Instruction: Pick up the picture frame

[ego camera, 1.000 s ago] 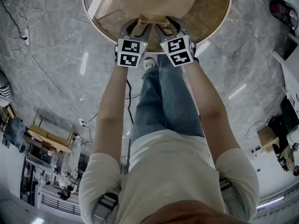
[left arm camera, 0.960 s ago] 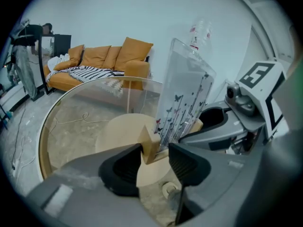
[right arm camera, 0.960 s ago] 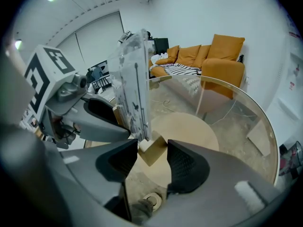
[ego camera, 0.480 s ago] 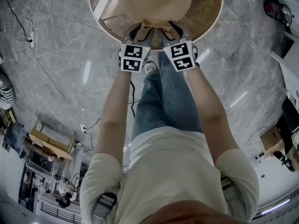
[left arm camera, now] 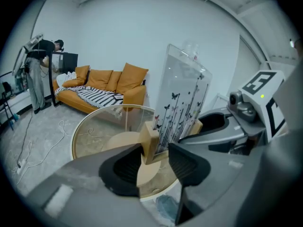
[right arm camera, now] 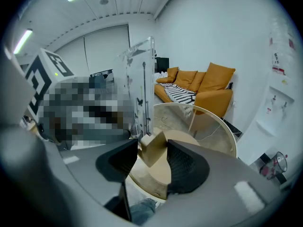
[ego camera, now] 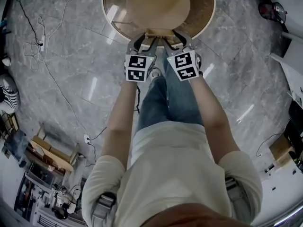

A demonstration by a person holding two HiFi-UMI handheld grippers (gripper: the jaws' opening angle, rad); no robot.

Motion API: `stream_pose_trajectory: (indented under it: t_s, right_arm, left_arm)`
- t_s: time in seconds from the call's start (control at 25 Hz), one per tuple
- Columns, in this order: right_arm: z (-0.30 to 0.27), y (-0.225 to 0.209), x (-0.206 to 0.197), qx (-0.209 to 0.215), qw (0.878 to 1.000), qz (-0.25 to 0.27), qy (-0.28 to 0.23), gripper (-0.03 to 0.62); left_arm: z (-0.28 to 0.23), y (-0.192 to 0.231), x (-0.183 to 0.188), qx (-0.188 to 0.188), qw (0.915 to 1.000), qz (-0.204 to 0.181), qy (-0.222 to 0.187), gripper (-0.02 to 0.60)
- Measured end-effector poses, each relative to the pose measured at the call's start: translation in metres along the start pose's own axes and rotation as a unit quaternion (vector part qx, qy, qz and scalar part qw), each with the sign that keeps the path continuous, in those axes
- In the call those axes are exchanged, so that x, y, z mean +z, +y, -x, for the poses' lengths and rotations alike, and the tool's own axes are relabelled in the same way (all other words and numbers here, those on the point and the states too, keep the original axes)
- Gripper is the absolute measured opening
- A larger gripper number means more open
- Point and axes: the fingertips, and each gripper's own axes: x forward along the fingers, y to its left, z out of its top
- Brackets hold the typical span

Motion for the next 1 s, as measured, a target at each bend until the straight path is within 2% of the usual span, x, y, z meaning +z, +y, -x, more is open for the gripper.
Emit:
stream_pose_trajectory:
  t_s: [0.6,1.0]
  right_arm:
    - [0.114,0.07,0.022,-0.011,0.998,0.035,-0.043,0.193]
    - [0.17,0.106,0.039,-0.016,0.997,0.039,-0.066,0.193]
  left_arm:
    - [0.122,-0.062,0.008,0.008,0.9991,-0.006,-0.04,0.179]
    - [0.182,-0.087,0.017,0.01,0.9976,-0.021,-0.065,0.179]
